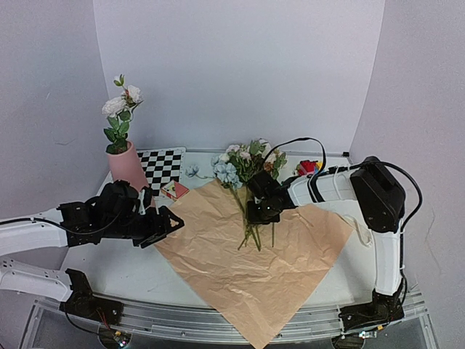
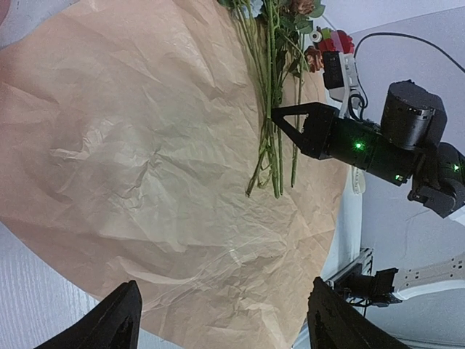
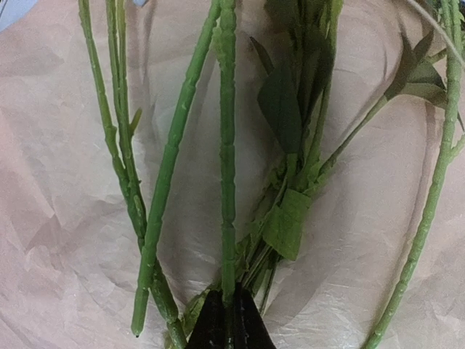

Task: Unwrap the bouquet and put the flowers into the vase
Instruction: Pick up the fake flower from the wrapping paper.

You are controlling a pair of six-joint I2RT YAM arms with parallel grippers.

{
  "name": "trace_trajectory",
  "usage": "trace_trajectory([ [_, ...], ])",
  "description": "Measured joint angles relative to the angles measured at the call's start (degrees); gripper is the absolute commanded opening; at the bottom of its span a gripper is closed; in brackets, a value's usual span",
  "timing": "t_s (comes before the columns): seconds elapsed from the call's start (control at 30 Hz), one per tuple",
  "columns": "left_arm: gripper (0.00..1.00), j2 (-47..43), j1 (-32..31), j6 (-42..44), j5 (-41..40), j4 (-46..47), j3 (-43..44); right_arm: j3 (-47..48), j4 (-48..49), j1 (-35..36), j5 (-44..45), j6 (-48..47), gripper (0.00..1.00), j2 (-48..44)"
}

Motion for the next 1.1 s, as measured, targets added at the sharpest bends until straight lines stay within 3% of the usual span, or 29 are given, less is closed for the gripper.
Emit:
trace_trajectory([
  [0.23, 0.8, -1.6, 0.0, -0.1, -0.4, 0.0, 0.0, -0.9, -0.3, 0.0, 1.4, -0.3, 0.0, -1.9],
  [0.6, 0.8, -1.5, -0.6, -0.1, -0.4, 0.1, 0.0, -6.1, -0.8, -0.1, 2.6, -2.5, 0.01, -17.8],
  [1.1, 0.82, 8.8, -8.9, 0.1, -4.3, 2.5, 6.6, -24.0, 8.7, -0.1, -5.9, -7.4, 0.03, -37.9],
])
